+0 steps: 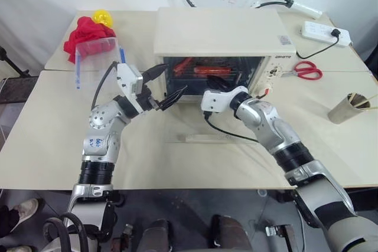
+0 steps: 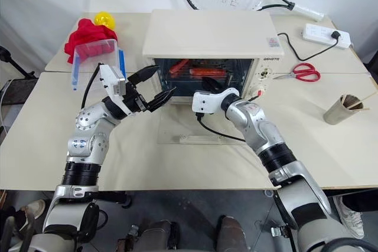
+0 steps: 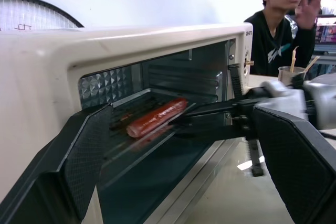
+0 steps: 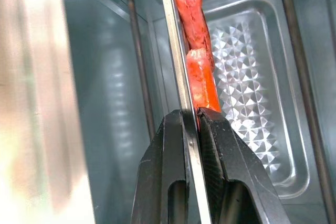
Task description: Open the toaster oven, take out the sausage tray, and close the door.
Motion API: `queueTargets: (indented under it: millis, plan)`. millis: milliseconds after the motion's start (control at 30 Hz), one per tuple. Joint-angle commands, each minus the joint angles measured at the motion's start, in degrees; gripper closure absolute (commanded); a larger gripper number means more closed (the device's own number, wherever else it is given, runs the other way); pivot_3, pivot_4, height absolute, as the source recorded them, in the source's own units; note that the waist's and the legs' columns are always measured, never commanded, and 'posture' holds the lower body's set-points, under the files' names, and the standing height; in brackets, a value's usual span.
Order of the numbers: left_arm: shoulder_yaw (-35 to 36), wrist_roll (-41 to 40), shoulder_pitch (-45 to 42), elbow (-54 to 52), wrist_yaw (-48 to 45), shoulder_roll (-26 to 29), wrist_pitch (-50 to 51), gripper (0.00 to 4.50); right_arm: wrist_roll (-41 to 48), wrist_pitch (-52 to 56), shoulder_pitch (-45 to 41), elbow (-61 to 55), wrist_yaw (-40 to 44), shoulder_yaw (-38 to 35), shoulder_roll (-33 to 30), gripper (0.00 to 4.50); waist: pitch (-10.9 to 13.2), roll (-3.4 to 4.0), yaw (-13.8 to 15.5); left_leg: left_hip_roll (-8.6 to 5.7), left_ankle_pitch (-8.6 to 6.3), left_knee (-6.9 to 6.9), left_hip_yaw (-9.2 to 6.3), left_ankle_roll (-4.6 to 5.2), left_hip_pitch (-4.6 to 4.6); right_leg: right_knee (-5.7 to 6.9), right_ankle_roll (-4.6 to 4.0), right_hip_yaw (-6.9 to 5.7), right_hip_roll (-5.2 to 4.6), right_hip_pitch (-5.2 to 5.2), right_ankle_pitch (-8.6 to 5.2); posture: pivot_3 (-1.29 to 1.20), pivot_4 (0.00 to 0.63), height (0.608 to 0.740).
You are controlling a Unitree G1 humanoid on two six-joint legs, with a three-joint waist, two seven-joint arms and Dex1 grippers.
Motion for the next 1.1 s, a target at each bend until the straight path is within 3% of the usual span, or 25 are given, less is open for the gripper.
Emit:
queueTargets:
  millis: [33, 333, 600, 667, 800, 1100]
  plan:
    - [0.7, 0.6, -1.6, 1.4, 0.5, 0.5, -1.0, 0.0, 1.1, 1.5, 1.2, -10.3, 1.7, -2.8, -0.4, 4.13, 0.0, 0.0, 0.0, 0.0, 0.0, 0.01, 0.0, 0.0, 0.0, 0.01, 0.0, 0.0, 0.0, 0.0, 0.0, 0.0, 0.15, 0.74]
    - [0.4, 0.5, -3.5, 4.0, -1.7, 1.2, -0.5, 0.0, -0.1, 9.5, 13.2, -28.1, 8.0, -4.0, -0.5, 4.13, 0.0, 0.0, 0.3, 0.0, 0.0, 0.15, 0.0, 0.0, -0.01, 0.09, 0.0, 0.0, 0.0, 0.03, 0.0, 0.0, 0.15, 0.74]
    - [0.2, 0.5, -3.9, 4.5, -2.9, 1.3, -0.3, 0.0, 0.9, 11.2, 13.6, -27.4, 7.2, -4.9, 1.0, 4.13, 0.0, -0.01, 0.2, 0.01, 0.0, 0.17, 0.02, -0.01, 0.0, 0.1, 0.0, 0.01, 0.0, 0.03, 0.0, 0.0, 0.15, 0.74]
    - [0.3, 0.4, -3.9, 4.4, -2.9, 1.2, -0.2, 0.0, 3.1, 14.6, 13.3, -27.0, 9.5, -5.8, 2.0, 3.75, 0.0, -0.01, 0.2, 0.0, 0.0, 0.17, 0.02, -0.01, 0.0, 0.1, 0.0, 0.01, 0.0, 0.03, 0.0, 0.0, 0.15, 0.74]
    - [0.5, 0.3, -3.1, 3.8, -2.6, 1.2, -0.1, 0.0, -1.7, 10.3, 7.7, -18.0, 3.7, -4.1, 0.2, 2.56, 0.0, -0.01, 0.2, 0.0, 0.0, 0.23, 0.01, 0.0, 0.0, 0.13, 0.0, 0.01, 0.0, 0.03, 0.0, 0.0, 0.15, 0.74]
    - [0.7, 0.0, -2.2, 2.8, -2.6, 1.5, 0.6, 0.0, -2.3, 5.5, 0.1, -3.1, -0.8, -1.7, 1.8, 2.56, 0.0, 0.0, -0.1, 0.02, 0.01, 0.22, -0.01, -0.01, 0.01, 0.2, 0.0, 0.01, 0.0, 0.03, 0.0, 0.0, 0.15, 0.74]
